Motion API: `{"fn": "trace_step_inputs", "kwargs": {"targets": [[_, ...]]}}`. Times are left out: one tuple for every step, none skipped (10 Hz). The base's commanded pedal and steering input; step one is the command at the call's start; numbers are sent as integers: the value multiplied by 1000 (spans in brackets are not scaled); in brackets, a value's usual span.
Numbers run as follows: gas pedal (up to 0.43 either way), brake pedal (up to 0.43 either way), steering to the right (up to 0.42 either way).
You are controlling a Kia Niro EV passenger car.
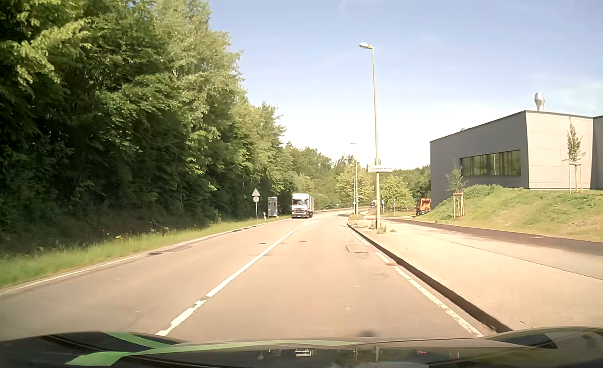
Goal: Follow the waypoints while adhering to traffic rules and regulations
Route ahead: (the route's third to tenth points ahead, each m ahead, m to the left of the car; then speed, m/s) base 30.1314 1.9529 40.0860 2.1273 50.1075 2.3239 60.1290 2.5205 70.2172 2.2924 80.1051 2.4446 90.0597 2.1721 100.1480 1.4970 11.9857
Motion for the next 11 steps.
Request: {"fn": "trace_step_inputs", "kwargs": {"targets": [[20,0,-2],[0,0,-2],[0,0,-2],[0,0,-2],[0,0,-2],[0,0,-2],[0,0,-2],[0,0,-2],[0,0,-2],[0,0,-2],[0,0,-2]]}}
